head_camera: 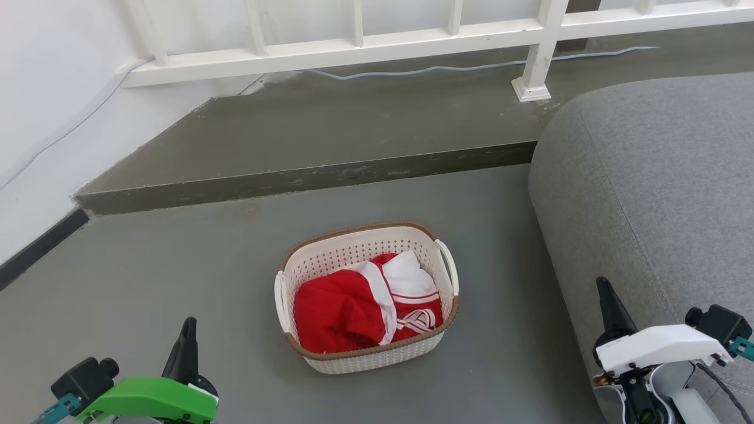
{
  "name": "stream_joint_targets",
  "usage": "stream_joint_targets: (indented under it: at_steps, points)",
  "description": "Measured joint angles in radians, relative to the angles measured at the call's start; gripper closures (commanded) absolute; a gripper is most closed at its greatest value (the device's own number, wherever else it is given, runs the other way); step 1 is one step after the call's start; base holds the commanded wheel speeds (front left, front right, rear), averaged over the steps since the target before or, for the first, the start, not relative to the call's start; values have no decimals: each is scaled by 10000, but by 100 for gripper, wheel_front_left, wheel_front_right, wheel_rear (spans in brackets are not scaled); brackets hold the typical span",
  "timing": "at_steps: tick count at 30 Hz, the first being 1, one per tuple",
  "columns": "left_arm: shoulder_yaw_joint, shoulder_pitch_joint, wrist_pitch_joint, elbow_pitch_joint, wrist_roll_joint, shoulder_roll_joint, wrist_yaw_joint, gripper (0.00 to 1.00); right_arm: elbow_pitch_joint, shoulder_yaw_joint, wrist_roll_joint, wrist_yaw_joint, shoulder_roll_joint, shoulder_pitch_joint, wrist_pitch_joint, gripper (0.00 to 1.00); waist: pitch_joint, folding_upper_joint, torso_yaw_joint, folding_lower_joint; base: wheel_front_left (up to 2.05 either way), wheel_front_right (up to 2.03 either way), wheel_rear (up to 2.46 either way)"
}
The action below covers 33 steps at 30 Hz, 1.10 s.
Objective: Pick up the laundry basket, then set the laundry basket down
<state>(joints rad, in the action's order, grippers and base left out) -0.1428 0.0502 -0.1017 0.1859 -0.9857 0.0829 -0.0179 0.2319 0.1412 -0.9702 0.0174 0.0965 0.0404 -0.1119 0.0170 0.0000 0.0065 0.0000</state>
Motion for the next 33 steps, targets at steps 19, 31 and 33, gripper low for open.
stream_joint_targets:
  at_steps: [19,31,33]
  points:
    - [454,-257,495,251,-2107,4,-347,100,50,-604,-2215,-395,0,-269,520,100,-43,0,-21,0,0,0,0]
    - [790,-470,869,387,-3722,4,-537,100,117,-1030,-3856,-702,-2,-449,848,100,-75,0,-35,0,0,0,0]
    - [832,-490,903,428,-3908,2,-589,100,130,-1087,-4071,-717,-4,-501,894,100,-80,0,-38,0,0,0,0]
